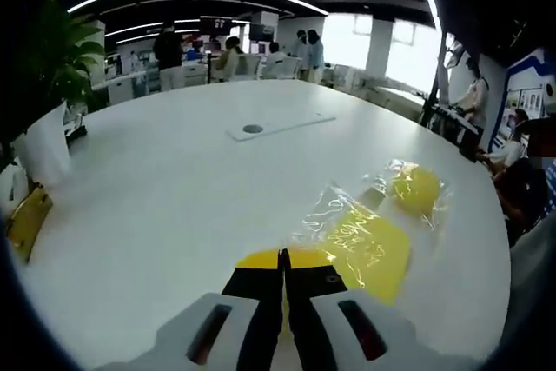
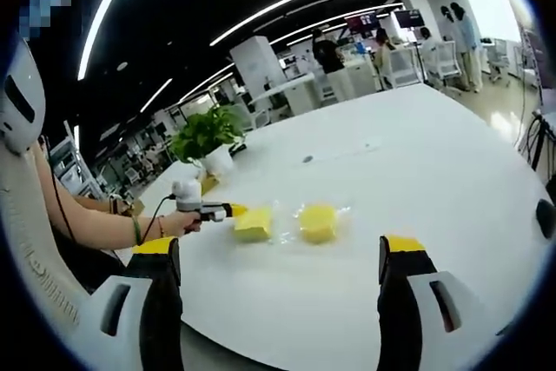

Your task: Compare the silicone blocks by pressing each to a similar depth, holding the contact briefly, and releasing to observe deformation and rebound differences across the visible hardness samples.

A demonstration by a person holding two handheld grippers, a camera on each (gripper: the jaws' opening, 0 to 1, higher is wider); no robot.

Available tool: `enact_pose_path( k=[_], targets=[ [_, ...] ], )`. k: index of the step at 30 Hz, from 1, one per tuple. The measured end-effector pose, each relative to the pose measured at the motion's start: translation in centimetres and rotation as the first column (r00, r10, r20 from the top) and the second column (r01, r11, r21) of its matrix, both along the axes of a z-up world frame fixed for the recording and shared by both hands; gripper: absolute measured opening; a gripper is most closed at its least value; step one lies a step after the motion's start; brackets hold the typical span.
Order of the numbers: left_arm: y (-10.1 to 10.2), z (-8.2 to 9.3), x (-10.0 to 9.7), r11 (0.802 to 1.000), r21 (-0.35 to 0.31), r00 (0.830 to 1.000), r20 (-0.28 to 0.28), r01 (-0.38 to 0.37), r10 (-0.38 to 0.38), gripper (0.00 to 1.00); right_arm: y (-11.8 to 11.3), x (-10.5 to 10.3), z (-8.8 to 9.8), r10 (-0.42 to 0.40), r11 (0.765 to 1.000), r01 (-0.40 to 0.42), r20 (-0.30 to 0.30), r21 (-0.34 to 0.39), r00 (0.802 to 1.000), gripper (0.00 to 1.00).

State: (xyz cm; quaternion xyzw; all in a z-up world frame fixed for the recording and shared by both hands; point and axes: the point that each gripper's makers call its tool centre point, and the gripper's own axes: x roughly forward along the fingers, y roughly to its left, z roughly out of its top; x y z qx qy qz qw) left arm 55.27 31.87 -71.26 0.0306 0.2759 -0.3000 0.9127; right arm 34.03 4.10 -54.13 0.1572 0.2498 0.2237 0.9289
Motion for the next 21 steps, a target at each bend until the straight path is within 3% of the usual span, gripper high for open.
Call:
enact_pose_path(
  k=[4,8,14,21],
  targets=[
    [0.1,0.1,0.1,1.000,0.018,1.000,0.021,0.008,-0.009,0.01,0.1,0.0,0.2,0.000,1.000,0.000,0.005,0.005,1.000,0.88],
    [0.6,0.5,0.3,1.000,0.023,1.000,0.025,-0.018,0.017,0.17,0.5,0.0,0.4,0.010,1.000,-0.010,0.011,0.007,1.000,0.88],
    [1.7,1.3,-0.1,0.998,0.054,0.999,0.040,-0.036,0.034,0.28,1.0,0.1,0.6,0.017,1.000,-0.018,0.022,0.026,1.000,0.87],
    [2.6,3.9,-1.7,0.996,0.028,0.994,0.077,-0.080,0.078,0.36,1.7,-0.1,1.3,0.044,0.998,-0.046,0.041,0.051,0.998,0.87]
  ],
)
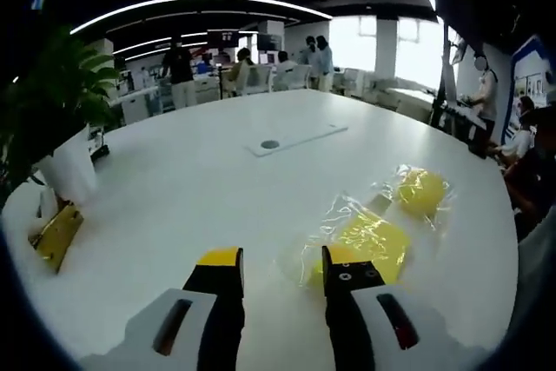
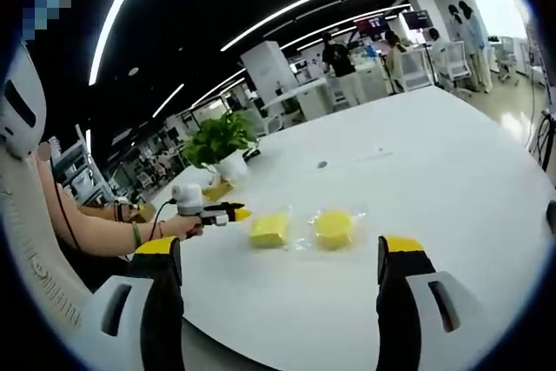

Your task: Compare the silicone blocks by pressing each to a similar depth, holding the contact briefly, and releasing to observe deformation and rebound differences across the visible hardness samples.

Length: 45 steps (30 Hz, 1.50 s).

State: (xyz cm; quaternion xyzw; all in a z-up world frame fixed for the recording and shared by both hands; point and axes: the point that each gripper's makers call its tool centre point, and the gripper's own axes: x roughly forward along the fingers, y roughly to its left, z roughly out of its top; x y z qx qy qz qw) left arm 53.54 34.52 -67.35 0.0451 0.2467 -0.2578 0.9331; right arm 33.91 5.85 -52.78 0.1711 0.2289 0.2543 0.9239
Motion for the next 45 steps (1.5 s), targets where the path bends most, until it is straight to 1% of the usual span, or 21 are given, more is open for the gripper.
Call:
enact_pose_path(
  k=[4,6,8,10,11,14,17,19,22,24,26,28,30,32,33,36,39,40,45],
  targets=[
    [0.1,1.6,-1.5,1.000,-0.026,1.000,0.017,-0.016,0.016,0.40,0.3,-0.2,0.4,0.016,1.000,-0.017,0.016,0.013,1.000,0.87],
    [0.0,2.7,-2.5,0.999,-0.043,0.999,0.039,-0.028,0.030,0.43,0.5,-0.4,0.6,0.028,1.000,-0.028,0.026,0.013,0.999,0.86],
    [-0.2,3.7,-3.8,0.998,-0.062,0.998,0.046,-0.033,0.036,0.45,0.8,-0.6,0.7,0.047,0.999,-0.047,0.029,0.018,0.998,0.86],
    [-0.6,4.8,-5.2,0.996,-0.086,0.997,0.057,-0.037,0.042,0.47,1.5,-0.8,1.4,0.067,0.995,-0.069,0.034,0.066,0.997,0.87],
    [-0.7,5.3,-5.7,0.994,-0.098,0.997,0.063,-0.041,0.047,0.48,1.7,-0.9,1.6,0.077,0.994,-0.079,0.038,0.075,0.996,0.88],
    [-1.3,7.2,-8.0,0.990,-0.130,0.994,0.087,-0.049,0.061,0.50,2.2,-1.3,2.0,0.108,0.991,-0.112,0.055,0.069,0.993,0.88],
    [-1.5,8.7,-9.9,0.989,-0.140,0.992,0.107,-0.049,0.065,0.53,2.6,-1.8,1.9,0.132,0.989,-0.135,0.059,0.055,0.990,0.88],
    [-1.6,9.5,-10.9,0.988,-0.145,0.990,0.122,-0.046,0.065,0.55,2.8,-2.1,2.0,0.143,0.987,-0.148,0.072,0.062,0.987,0.88],
    [-1.8,10.9,-12.9,0.992,-0.124,0.985,0.170,-0.020,0.041,0.61,3.2,-2.8,2.2,0.158,0.982,-0.165,0.083,0.086,0.984,0.87],
    [-1.8,11.2,-14.0,0.992,-0.128,0.986,0.163,-0.020,0.041,0.63,3.3,-3.2,2.4,0.161,0.981,-0.170,0.098,0.092,0.982,0.87],
    [-2.0,11.6,-15.3,0.990,-0.139,0.987,0.157,-0.011,0.033,0.66,3.3,-3.6,2.6,0.169,0.980,-0.180,0.121,0.084,0.978,0.86],
    [-2.0,12.2,-16.5,0.987,-0.160,0.988,0.152,-0.014,0.039,0.68,3.4,-4.0,2.6,0.182,0.978,-0.193,0.133,0.077,0.974,0.86],
    [-2.1,12.9,-17.6,0.985,-0.173,0.987,0.156,-0.017,0.044,0.69,3.2,-4.2,2.6,0.188,0.978,-0.199,0.157,0.059,0.970,0.87],
    [-2.1,13.7,-18.6,0.983,-0.184,0.985,0.164,-0.018,0.049,0.70,2.9,-4.4,2.6,0.190,0.977,-0.203,0.164,0.063,0.968,0.87],
    [-2.3,14.3,-19.2,0.981,-0.194,0.983,0.176,-0.010,0.045,0.71,2.8,-4.5,2.6,0.196,0.976,-0.209,0.165,0.063,0.967,0.87],
    [-2.5,14.9,-20.2,0.980,-0.197,0.983,0.182,-0.001,0.037,0.73,2.2,-4.7,2.6,0.210,0.975,-0.220,0.183,0.033,0.960,0.87],
    [-2.5,15.6,-21.1,0.978,-0.208,0.981,0.187,-0.002,0.041,0.75,1.8,-4.8,2.7,0.210,0.975,-0.220,0.199,0.026,0.957,0.86],
    [-2.6,15.8,-21.3,0.978,-0.207,0.980,0.193,0.000,0.041,0.76,1.5,-4.8,2.7,0.211,0.976,-0.218,0.202,0.013,0.956,0.86],
    [-2.8,16.1,-22.0,0.980,-0.197,0.980,0.196,0.006,0.034,0.80,0.7,-4.4,2.7,0.197,0.980,-0.199,0.225,-0.012,0.954,0.86]
  ],
)
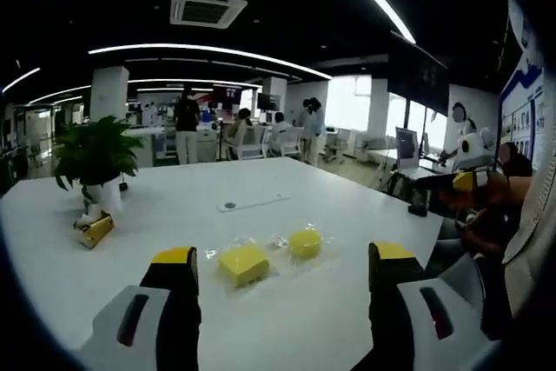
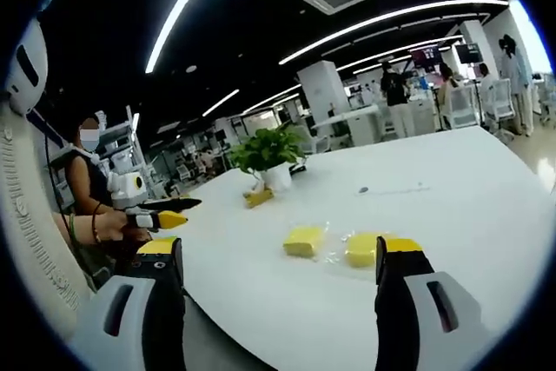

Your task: Compare the silicone blocks by pressing each to a similar depth, holding the contact briefly, and releasing to observe deformation and rebound differences across the visible hardness samples.

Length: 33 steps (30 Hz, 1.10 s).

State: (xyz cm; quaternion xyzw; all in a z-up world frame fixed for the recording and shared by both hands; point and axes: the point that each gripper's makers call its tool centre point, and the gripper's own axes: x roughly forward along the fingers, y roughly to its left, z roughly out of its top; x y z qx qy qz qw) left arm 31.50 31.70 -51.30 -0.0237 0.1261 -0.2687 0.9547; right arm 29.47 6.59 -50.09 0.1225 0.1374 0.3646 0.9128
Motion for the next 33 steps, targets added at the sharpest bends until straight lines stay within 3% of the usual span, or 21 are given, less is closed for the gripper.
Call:
enact_pose_path(
  k=[7,21,24,27,33],
  targets=[
    [0.1,0.0,-0.3,1.000,0.007,1.000,-0.009,0.002,-0.002,0.86,-1.0,0.5,-0.2,-0.011,0.999,0.012,0.020,-0.044,1.000,0.88],
    [0.0,-0.9,-0.7,1.000,0.028,0.998,-0.059,-0.007,0.009,0.89,-2.3,0.5,-1.3,-0.025,0.998,0.023,-0.038,-0.051,0.999,0.90],
    [-0.2,-1.0,-0.9,1.000,0.020,0.997,-0.083,-0.005,0.007,0.91,-2.4,0.4,-1.3,-0.021,0.999,0.020,-0.032,-0.050,0.999,0.90],
    [-0.6,-1.6,-1.4,1.000,0.019,0.988,-0.153,0.009,-0.006,0.91,-2.5,0.3,-1.3,-0.016,0.998,0.014,-0.035,-0.066,0.999,0.90],
    [-1.6,-1.0,-1.9,0.996,0.052,0.984,-0.171,0.067,-0.058,0.89,-2.8,0.2,-0.4,-0.002,0.998,0.002,-0.011,-0.056,1.000,0.88]
  ],
)
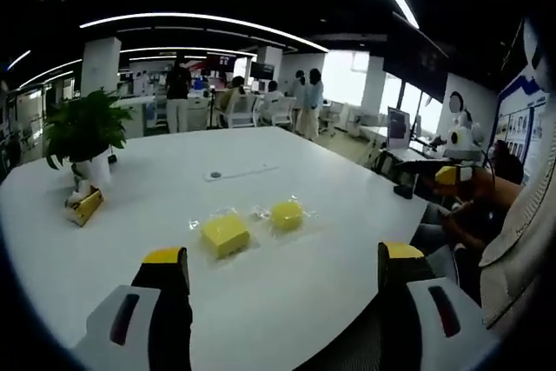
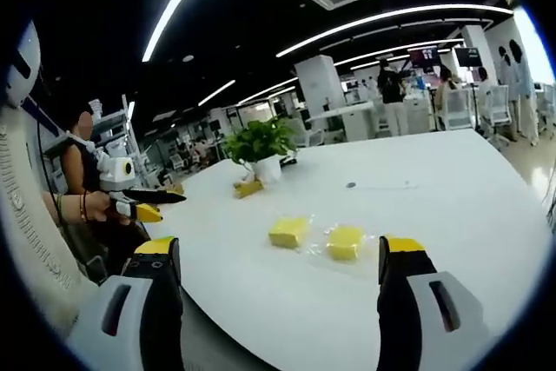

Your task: Compare the silicone blocks by pressing each to a similar depth, holding the contact briefly, and releasing to observe deformation and rebound differences across the visible hardness samples.

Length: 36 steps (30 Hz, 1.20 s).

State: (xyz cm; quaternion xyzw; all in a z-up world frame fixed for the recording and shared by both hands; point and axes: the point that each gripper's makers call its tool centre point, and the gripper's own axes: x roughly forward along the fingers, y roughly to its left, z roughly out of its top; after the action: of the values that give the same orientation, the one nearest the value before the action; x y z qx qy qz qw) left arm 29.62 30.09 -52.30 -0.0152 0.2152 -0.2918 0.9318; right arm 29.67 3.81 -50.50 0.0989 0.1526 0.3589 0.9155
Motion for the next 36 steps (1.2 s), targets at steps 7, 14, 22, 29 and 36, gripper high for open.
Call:
enact_pose_path(
  k=[7,14,22,29,36],
  targets=[
    [-2.8,1.4,-0.3,0.992,-0.068,0.985,-0.126,0.106,-0.114,0.86,-0.4,0.0,-0.1,0.024,1.000,-0.024,-0.003,-0.020,1.000,0.85],
    [-6.2,4.2,1.9,0.973,-0.131,0.961,-0.177,0.189,-0.211,0.83,-1.2,0.7,0.6,0.024,1.000,-0.023,0.011,-0.010,1.000,0.84],
    [-8.7,6.6,6.6,0.951,-0.256,0.944,-0.233,0.174,-0.235,0.83,-2.1,2.1,0.5,0.021,1.000,-0.021,0.016,-0.010,1.000,0.81],
    [-10.8,5.1,11.9,0.924,-0.366,0.927,-0.296,0.114,-0.231,0.80,-3.0,3.6,0.3,0.015,1.000,-0.015,0.015,-0.018,1.000,0.78],
    [-12.4,1.5,15.3,0.901,-0.428,0.879,-0.401,0.069,-0.257,0.80,-4.2,4.8,-1.4,0.015,0.999,-0.016,-0.030,-0.036,0.999,0.76]
  ],
)
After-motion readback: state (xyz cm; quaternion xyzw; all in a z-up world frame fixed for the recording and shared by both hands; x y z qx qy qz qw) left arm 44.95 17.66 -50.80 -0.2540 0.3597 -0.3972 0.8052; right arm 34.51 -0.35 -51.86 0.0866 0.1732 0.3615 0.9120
